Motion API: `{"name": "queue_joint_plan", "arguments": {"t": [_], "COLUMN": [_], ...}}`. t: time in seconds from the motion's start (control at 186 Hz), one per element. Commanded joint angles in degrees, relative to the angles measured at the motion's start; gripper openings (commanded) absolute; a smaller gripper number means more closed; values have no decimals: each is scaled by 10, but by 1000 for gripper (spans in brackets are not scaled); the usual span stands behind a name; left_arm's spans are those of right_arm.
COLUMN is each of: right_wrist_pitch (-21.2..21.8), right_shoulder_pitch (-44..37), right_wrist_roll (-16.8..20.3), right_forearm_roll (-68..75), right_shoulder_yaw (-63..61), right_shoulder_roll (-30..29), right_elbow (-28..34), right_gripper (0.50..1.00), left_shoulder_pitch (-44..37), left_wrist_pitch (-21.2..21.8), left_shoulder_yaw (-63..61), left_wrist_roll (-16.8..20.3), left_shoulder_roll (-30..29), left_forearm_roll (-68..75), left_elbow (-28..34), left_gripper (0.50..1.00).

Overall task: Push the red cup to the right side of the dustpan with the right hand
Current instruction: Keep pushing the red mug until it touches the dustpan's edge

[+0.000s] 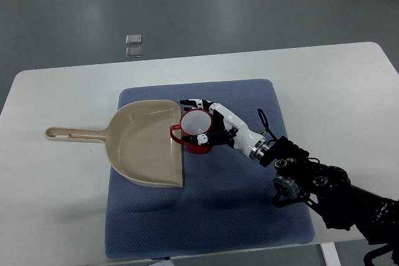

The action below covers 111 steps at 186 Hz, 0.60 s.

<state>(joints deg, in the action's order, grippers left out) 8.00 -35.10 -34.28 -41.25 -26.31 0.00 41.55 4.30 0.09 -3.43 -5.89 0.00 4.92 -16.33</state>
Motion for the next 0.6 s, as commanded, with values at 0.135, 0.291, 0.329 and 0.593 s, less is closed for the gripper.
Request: {"name": "queue_joint_plan", "arguments": {"t": [0.135,0.291,0.329,0.593], "right_wrist_pitch": [3,4,3,5], "right_shoulder_pitch": [-2,-1,-1,-7], "right_wrist_roll": [1,7,7,7], "right_forearm_roll": [3,4,4,50], "right_shoulder_yaw": [-1,-5,-8,-11], "right_shoulder_roll": [0,0,0,0], "right_elbow": [3,12,11,13], "right_gripper": [932,932,932,932], "left_shoulder_pitch": [0,0,0,0], "left_wrist_pitch": [0,0,0,0], "left_shoulder_yaw": [0,1,1,0], "left_wrist_roll": [0,0,0,0], "left_shoulder_roll": [0,0,0,0], "left_forearm_roll": [0,0,0,0], "left_elbow": [1,0,0,-1], "left_gripper": [1000,1000,1000,1000]}}
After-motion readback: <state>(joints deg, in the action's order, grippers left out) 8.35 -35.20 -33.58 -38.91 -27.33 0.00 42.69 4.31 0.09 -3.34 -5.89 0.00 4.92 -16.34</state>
